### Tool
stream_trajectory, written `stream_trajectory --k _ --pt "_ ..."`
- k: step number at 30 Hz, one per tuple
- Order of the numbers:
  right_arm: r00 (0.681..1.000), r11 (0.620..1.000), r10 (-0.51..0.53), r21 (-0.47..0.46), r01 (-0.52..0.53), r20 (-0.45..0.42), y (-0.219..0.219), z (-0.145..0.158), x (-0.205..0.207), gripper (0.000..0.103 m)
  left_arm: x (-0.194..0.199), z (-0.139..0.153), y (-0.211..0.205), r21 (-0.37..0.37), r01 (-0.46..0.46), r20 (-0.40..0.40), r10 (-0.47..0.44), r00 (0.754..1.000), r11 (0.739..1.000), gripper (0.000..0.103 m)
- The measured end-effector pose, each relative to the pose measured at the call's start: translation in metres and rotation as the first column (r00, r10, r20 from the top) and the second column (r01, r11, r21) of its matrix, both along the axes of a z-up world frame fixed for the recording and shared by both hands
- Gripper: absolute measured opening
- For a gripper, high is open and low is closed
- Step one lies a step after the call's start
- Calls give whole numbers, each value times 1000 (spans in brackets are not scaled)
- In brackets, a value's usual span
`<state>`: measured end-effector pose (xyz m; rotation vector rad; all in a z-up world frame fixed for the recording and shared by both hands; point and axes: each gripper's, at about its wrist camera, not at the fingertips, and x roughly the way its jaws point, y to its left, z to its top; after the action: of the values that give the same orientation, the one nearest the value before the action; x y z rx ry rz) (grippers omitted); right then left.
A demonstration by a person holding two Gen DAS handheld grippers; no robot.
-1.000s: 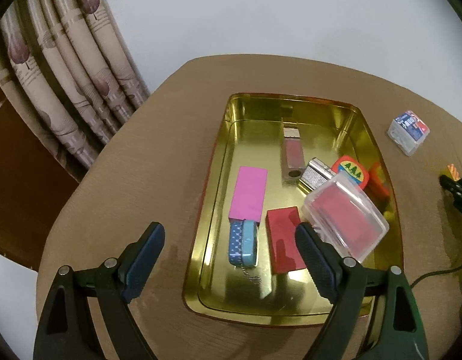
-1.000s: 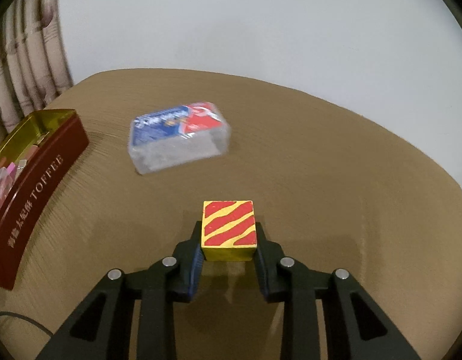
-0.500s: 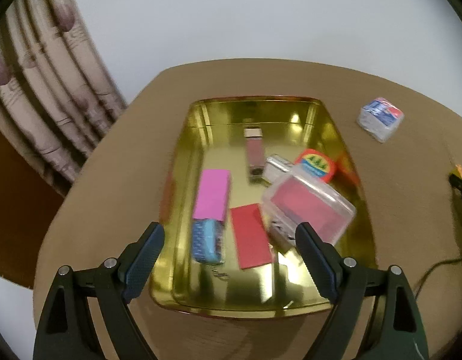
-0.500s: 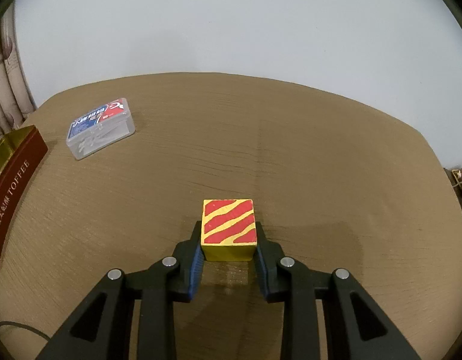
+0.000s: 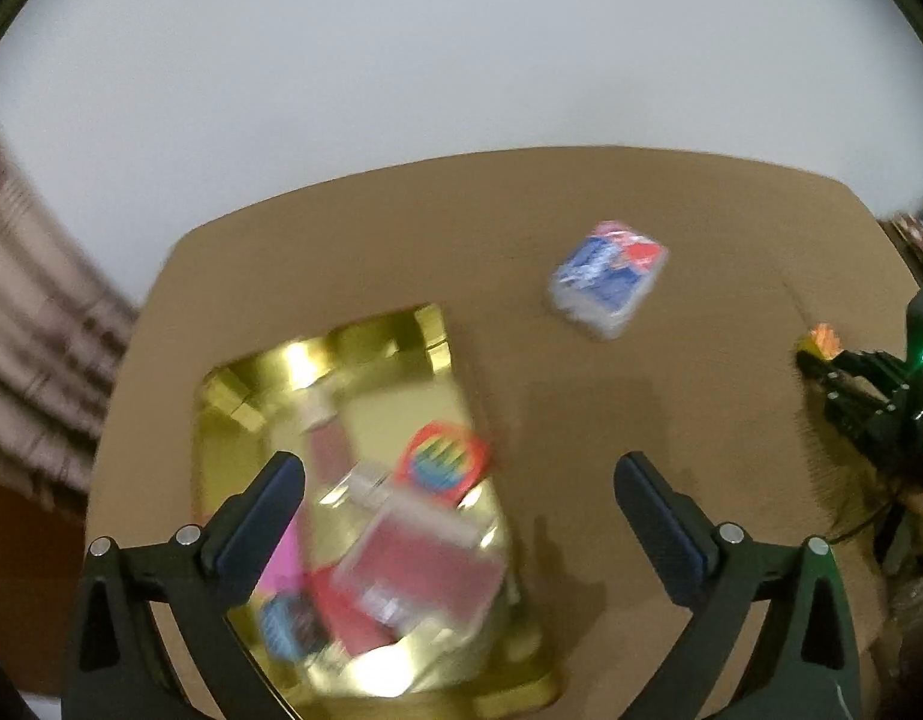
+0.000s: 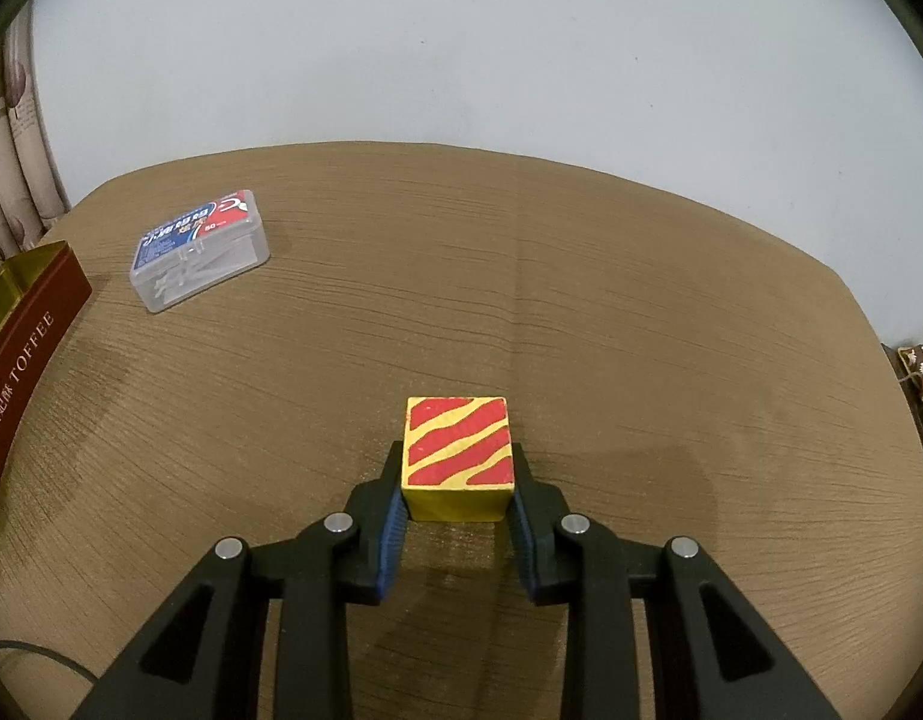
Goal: Organize rigid objects
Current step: 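Grasp the striped cube with the right tool while the left tool grasps the floss box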
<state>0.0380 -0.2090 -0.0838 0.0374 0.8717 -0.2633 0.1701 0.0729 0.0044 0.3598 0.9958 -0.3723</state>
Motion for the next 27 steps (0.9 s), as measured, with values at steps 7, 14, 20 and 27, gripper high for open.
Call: stream_trajectory --k 7,14,20,27 --pt "1000 1000 -3 7 3 2 -2 1 -2 30 40 -23 -75 70 167 -56 -163 985 984 103" --pt "1000 1000 -6 23 6 6 -4 1 -4 31 90 -57 -110 59 182 -166 -171 971 981 103" --pt "1000 999 -8 41 7 11 -8 3 -6 31 116 -77 -129 53 236 -244 -217 945 970 103" --pt "1000 999 -6 47 6 12 -11 5 -7 32 145 -85 -130 1 205 -269 -197 943 979 103"
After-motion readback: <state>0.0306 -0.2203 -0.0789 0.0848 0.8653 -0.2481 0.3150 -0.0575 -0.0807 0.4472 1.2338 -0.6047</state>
